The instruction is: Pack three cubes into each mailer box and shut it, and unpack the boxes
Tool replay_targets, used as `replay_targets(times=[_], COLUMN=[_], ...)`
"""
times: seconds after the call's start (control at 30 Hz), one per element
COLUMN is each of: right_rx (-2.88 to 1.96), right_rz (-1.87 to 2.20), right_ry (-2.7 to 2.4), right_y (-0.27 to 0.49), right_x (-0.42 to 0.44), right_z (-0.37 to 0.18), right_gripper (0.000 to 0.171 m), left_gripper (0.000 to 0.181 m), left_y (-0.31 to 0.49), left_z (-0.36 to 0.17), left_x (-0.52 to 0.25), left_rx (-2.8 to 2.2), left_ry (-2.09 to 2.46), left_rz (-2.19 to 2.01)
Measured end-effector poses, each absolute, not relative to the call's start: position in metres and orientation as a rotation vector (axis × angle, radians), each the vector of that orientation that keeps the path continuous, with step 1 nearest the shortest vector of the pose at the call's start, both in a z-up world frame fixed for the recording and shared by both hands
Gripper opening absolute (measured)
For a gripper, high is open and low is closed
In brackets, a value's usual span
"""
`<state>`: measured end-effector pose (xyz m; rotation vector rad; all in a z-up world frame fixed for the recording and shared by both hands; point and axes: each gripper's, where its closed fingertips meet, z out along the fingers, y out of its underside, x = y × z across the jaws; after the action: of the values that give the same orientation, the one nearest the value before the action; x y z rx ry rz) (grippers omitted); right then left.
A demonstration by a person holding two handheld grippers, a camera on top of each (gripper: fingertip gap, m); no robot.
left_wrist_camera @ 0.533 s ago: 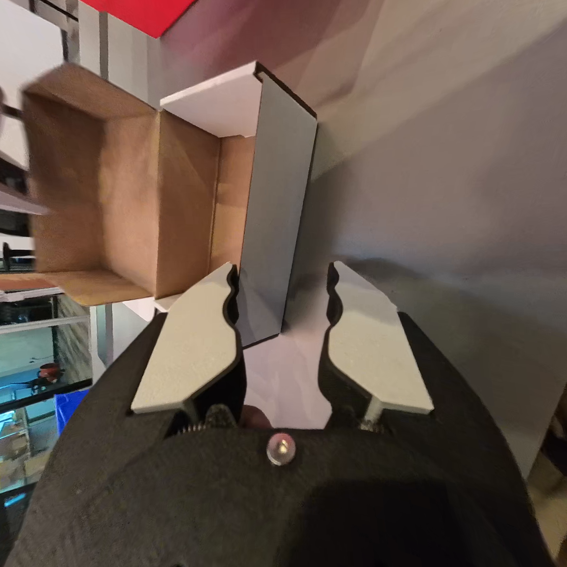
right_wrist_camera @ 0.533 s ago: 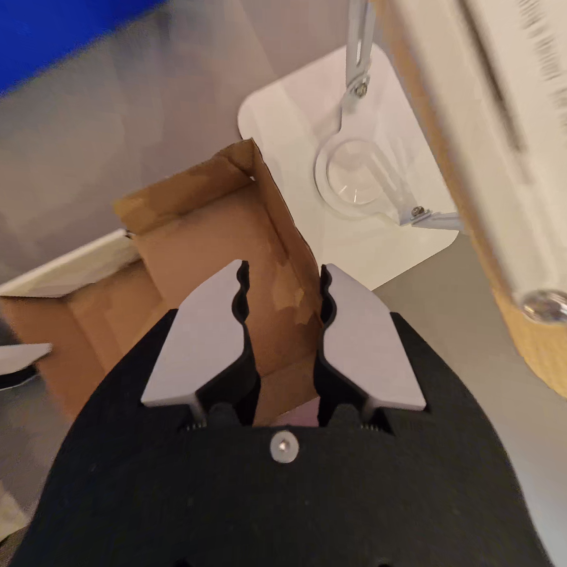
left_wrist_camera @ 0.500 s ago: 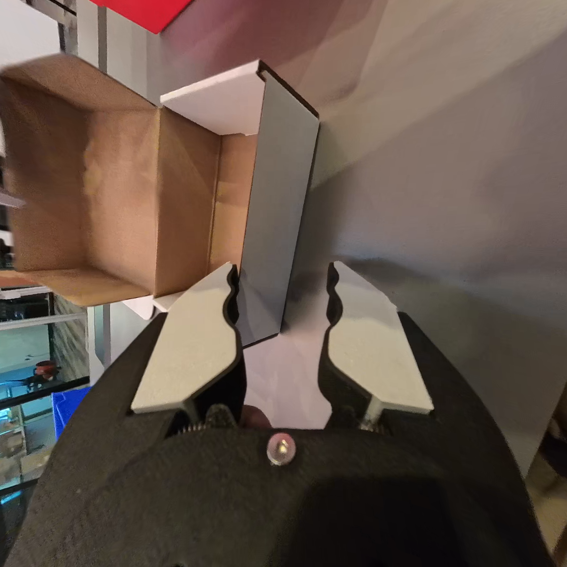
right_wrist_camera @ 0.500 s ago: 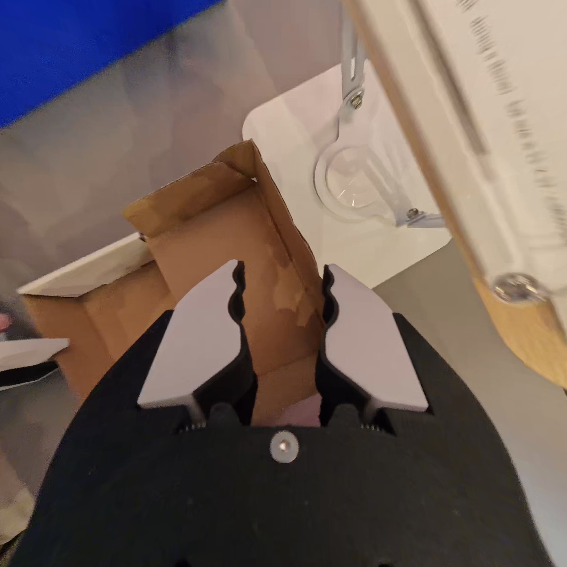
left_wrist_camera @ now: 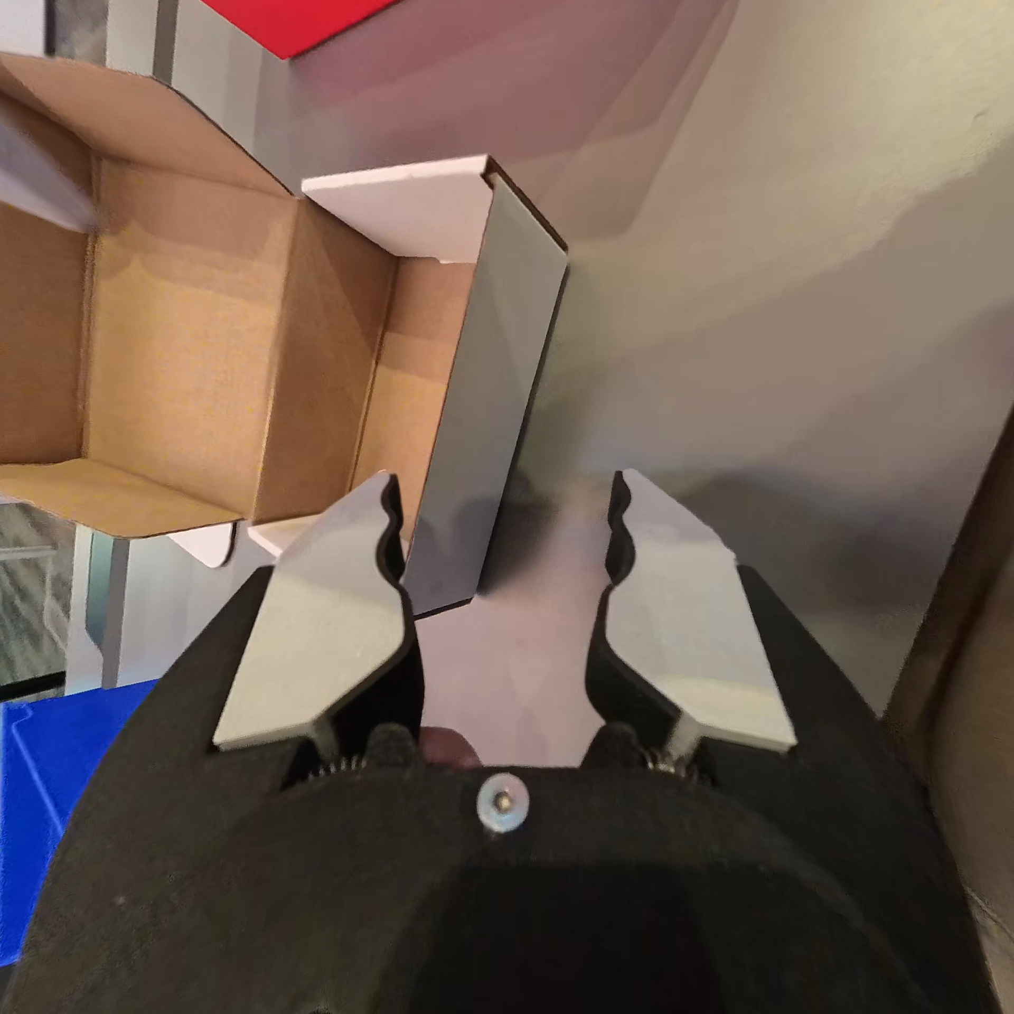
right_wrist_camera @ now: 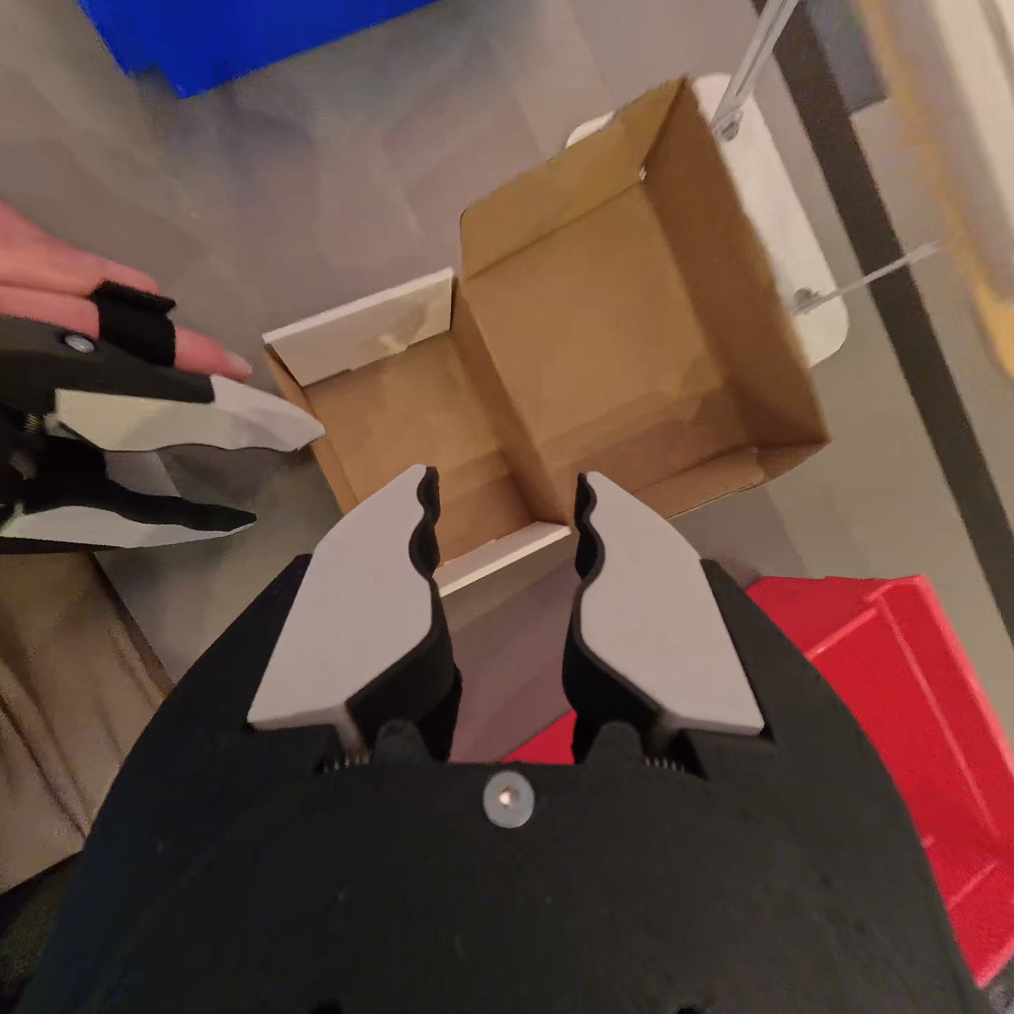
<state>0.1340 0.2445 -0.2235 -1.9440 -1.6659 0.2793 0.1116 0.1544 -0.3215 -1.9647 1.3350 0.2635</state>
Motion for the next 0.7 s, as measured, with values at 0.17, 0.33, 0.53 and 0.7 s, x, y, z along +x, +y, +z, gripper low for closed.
replay_targets(times=[0.17,0.33,0.53,0.7], right_rx=[-1.986,-1.971,-1.945,-1.940], right_rz=[0.375,0.406,0.432,0.427], right_ry=[-1.653,-1.592,-1.604,-1.641], right_y=[0.224,0.219,0.209,0.206], right_x=[0.133,0.134,0.131,0.127], right_z=[-0.256,-0.259,-0.266,-0.274], right_gripper=[0.043,0.040,0.036,0.035], left_gripper=[0.083,0.074,0.059,0.049], left_y=[0.150,0.145,0.150,0.156], left_z=[-0.297,-0.253,-0.218,-0.255], left_x=[0.110,0.075,-0.054,-0.160], left_rx=[-1.931,-1.919,-1.976,-2.230], left_ry=[1.299,1.239,1.281,1.288], left_rz=[0.146,0.014,0.206,0.296])
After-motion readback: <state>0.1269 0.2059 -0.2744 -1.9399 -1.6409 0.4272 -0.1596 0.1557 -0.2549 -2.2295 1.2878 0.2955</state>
